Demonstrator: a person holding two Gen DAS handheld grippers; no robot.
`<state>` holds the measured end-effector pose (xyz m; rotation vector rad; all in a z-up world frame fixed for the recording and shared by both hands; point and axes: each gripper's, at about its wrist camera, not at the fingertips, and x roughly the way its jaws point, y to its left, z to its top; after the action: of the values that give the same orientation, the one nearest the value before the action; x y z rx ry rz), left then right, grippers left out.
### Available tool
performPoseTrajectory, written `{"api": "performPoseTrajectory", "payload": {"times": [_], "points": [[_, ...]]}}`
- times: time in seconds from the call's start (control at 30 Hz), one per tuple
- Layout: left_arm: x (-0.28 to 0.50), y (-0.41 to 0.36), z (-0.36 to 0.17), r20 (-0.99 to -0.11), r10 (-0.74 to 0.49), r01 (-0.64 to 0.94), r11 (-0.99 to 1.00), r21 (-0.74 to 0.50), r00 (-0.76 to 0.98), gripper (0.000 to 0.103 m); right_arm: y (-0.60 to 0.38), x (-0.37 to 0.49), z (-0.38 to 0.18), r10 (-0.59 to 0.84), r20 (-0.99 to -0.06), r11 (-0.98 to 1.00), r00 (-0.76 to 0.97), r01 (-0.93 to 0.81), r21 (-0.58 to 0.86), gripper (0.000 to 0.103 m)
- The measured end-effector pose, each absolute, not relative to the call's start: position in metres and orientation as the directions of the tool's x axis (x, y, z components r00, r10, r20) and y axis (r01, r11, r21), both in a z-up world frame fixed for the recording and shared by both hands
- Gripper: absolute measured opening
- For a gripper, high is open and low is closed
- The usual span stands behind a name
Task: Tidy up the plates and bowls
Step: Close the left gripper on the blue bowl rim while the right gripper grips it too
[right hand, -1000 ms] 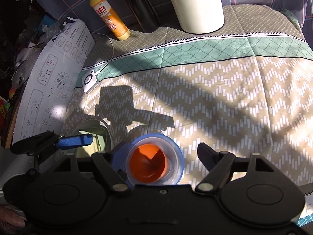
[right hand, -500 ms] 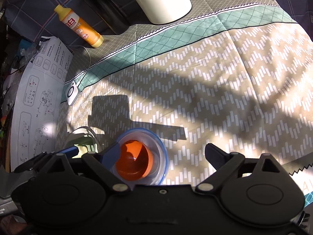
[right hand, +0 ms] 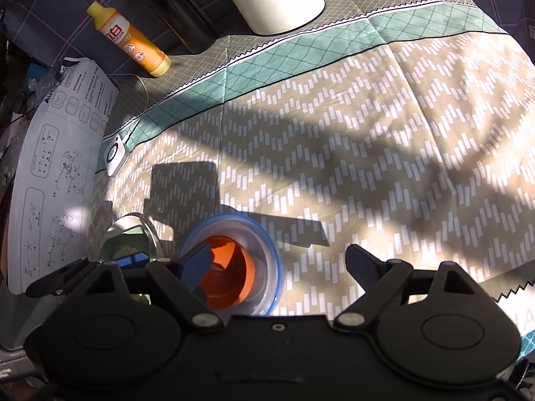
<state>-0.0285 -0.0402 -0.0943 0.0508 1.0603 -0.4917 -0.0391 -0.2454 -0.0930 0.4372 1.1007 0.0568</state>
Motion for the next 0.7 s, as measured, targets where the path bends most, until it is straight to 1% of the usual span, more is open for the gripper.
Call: {"api": "performPoseTrajectory", "payload": {"times": [0.03, 0.07, 0.13, 0.2, 0.33, 0.43, 0.5, 0.63, 0.7], "points": [[-0.028, -0.041, -0.095, -0.847, -0.364, 0.411, 0.891, -0.196, 0.387, 0.085, -0.245, -0.039, -0.093, 0.256, -0.85, 0.915, 0.461, 0.167, 0.367, 0.084], [-0.028, -0.041, -0.096, -0.848, -0.367, 0.411, 0.89, -0.2, 0.383, 0.084, -0.244, -0.039, -0.093, 0.256, -0.851, 0.917, 0.459, 0.164, 0.365, 0.08], [-0.027, -0.04, -0.097, -0.849, -0.372, 0.408, 0.889, -0.209, 0.374, 0.082, -0.243, -0.037, -0.095, 0.258, -0.853, 0.918, 0.454, 0.161, 0.363, 0.077], [-0.026, -0.04, -0.098, -0.852, -0.372, 0.404, 0.89, -0.214, 0.369, 0.079, -0.242, -0.036, -0.096, 0.261, -0.855, 0.919, 0.448, 0.157, 0.363, 0.071], [-0.025, -0.039, -0.099, -0.853, -0.376, 0.401, 0.889, -0.221, 0.361, 0.077, -0.242, -0.035, -0.1, 0.269, -0.859, 0.918, 0.436, 0.154, 0.366, 0.069], [-0.024, -0.039, -0.099, -0.854, -0.378, 0.399, 0.889, -0.226, 0.358, 0.076, -0.241, -0.035, -0.1, 0.268, -0.861, 0.92, 0.432, 0.152, 0.362, 0.063], [-0.023, -0.04, -0.101, -0.855, -0.38, 0.399, 0.888, -0.229, 0.354, 0.068, -0.241, -0.034, -0.101, 0.267, -0.863, 0.921, 0.428, 0.149, 0.359, 0.061], [-0.022, -0.043, -0.103, -0.858, -0.377, 0.399, 0.888, -0.228, 0.349, 0.065, -0.237, -0.032, -0.103, 0.275, -0.865, 0.924, 0.42, 0.134, 0.358, 0.056], [-0.022, -0.043, -0.105, -0.861, -0.375, 0.397, 0.889, -0.229, 0.343, 0.059, -0.235, -0.032, -0.105, 0.282, -0.866, 0.924, 0.412, 0.125, 0.361, 0.05]]}}
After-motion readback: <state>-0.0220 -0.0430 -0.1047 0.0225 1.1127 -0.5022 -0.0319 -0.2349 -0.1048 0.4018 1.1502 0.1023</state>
